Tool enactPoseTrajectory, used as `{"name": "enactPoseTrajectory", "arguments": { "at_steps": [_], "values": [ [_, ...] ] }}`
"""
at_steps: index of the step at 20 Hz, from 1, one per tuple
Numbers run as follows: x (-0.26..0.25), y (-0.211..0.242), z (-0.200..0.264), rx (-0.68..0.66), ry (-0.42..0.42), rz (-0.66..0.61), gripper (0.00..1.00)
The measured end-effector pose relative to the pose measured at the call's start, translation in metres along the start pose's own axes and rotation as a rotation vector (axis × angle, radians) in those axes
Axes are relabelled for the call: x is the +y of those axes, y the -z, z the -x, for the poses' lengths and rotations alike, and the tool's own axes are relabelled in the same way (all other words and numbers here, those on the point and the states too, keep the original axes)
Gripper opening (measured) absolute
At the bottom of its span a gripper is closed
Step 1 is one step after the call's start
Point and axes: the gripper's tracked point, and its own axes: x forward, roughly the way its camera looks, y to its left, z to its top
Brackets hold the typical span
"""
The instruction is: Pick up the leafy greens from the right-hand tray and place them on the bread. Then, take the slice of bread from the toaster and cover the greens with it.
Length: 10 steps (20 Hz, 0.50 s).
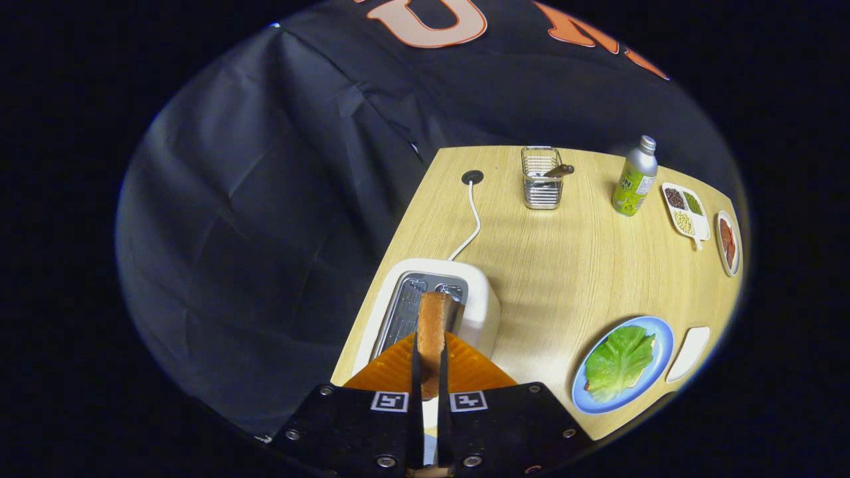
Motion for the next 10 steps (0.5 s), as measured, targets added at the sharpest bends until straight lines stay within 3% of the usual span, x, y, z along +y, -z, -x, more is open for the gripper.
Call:
{"name": "enactPoseTrajectory", "arguments": {
  "at_steps": [6, 10],
  "values": [
    [-0.020, -0.018, 0.057, -0.124, -0.072, 0.014, 0.08],
    [-0.044, -0.014, 0.086, -0.173, -0.061, 0.029, 0.08]
  ]
}}
